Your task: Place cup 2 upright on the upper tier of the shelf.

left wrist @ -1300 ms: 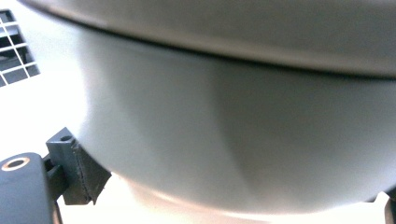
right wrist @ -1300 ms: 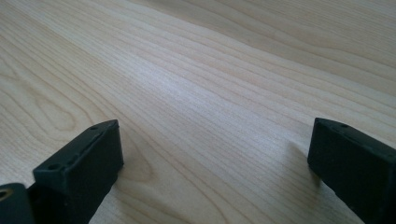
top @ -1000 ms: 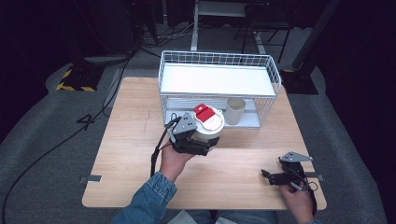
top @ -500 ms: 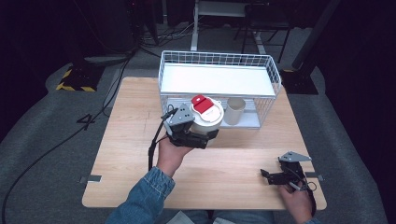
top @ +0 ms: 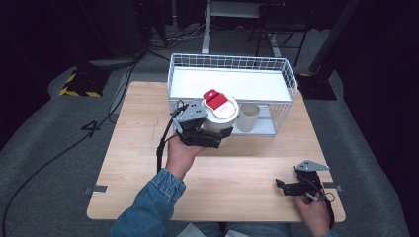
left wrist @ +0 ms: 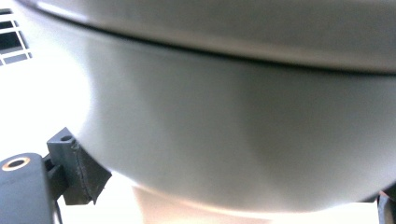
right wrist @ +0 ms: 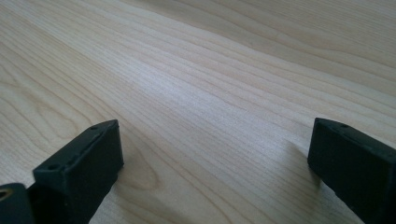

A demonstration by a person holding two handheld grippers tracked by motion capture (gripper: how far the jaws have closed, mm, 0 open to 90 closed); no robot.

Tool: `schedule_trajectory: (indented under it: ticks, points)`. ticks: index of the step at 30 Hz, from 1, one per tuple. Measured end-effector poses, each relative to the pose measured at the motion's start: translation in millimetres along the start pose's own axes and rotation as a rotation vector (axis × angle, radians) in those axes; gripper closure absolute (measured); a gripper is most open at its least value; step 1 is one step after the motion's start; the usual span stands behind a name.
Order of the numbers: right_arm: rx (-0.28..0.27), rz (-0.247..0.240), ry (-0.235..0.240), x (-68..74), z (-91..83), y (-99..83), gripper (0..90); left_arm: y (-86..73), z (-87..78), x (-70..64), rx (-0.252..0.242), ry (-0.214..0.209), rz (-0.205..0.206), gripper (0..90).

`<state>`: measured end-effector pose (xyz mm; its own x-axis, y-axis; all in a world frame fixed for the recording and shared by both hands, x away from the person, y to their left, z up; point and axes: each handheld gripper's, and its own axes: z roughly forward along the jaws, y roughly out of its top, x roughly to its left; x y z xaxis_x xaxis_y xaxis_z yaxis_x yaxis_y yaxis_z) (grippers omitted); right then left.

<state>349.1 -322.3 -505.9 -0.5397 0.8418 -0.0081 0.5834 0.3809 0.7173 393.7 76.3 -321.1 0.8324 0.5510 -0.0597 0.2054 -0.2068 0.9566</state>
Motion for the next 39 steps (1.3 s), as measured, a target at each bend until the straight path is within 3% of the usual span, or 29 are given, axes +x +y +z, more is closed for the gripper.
schedule_trajectory:
  ticks: [8,12,18,39]
  points:
    - [0.000,0.003,-0.003,0.5,0.0,0.1,3.6,18.9,-2.7,8.6,-0.024,0.015,0.003,10.2]
    - [0.001,0.004,-0.007,0.8,-0.2,0.0,3.7,24.7,-0.5,15.0,-0.014,0.048,0.019,10.2]
    - [0.001,0.007,-0.009,1.1,-0.3,-0.1,3.7,33.1,2.4,29.5,-0.016,0.060,-0.016,10.3]
    - [0.001,0.011,-0.012,1.4,0.0,0.2,3.7,69.4,23.5,58.7,-0.073,0.122,-0.037,10.3]
